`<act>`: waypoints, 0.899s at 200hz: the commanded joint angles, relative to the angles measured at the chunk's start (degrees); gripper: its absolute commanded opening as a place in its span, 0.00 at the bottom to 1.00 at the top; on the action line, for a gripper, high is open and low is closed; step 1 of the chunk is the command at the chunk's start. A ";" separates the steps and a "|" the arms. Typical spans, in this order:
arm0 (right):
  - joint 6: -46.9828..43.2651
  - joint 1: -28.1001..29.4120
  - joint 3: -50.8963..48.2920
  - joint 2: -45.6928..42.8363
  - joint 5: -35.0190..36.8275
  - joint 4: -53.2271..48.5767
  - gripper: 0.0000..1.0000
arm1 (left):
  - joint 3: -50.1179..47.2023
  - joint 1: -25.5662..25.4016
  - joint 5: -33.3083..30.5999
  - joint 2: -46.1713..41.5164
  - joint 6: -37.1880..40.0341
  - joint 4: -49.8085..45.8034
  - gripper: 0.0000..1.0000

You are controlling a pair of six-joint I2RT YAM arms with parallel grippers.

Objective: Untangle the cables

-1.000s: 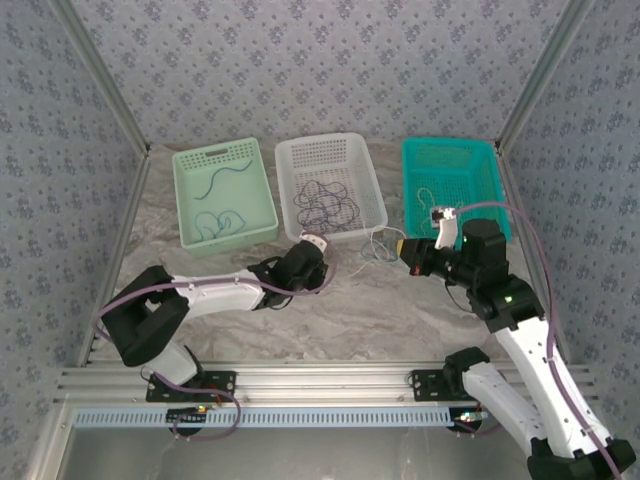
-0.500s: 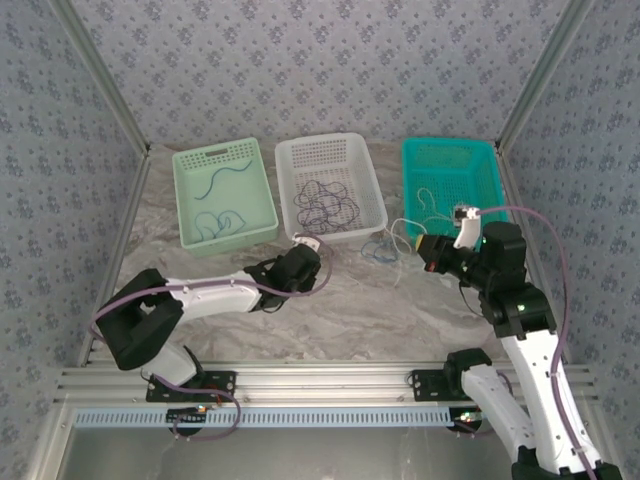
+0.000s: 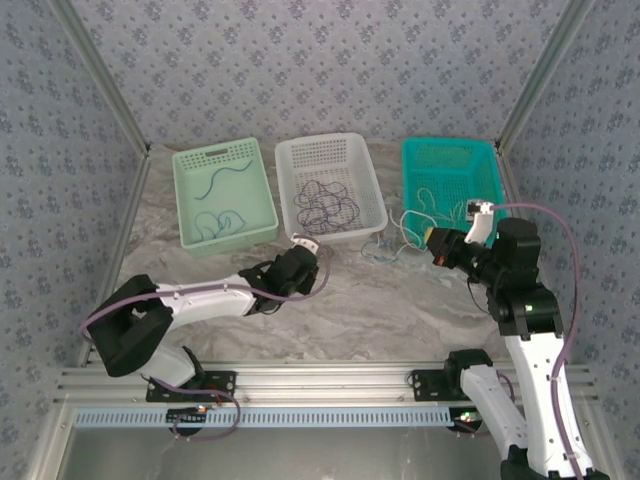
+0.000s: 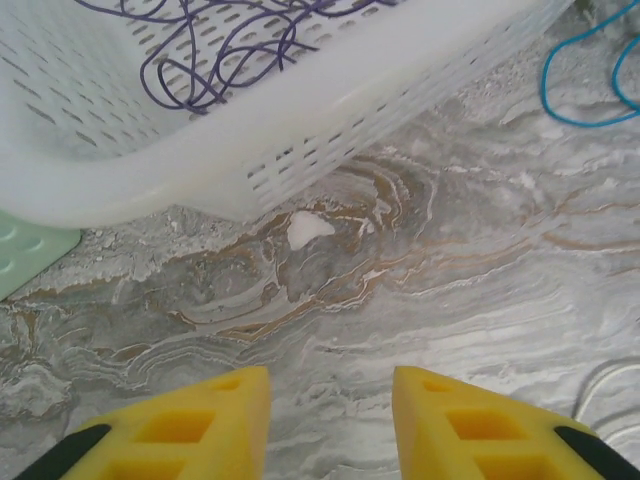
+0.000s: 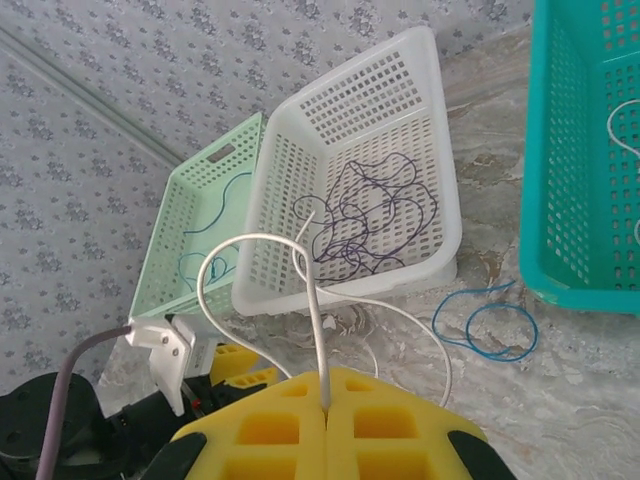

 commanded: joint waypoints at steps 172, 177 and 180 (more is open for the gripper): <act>0.49 -11.47 -3.27 10.51 -4.18 21.56 0.00 | -2.81 -0.46 6.38 -5.22 2.40 11.78 0.72; 0.52 -11.14 -3.13 10.20 -5.06 21.05 0.00 | -2.52 -0.46 7.60 -5.67 3.14 13.91 0.73; 0.61 -10.91 -3.17 9.95 -5.53 21.04 0.00 | -2.29 -0.46 8.33 -5.91 3.60 15.17 0.74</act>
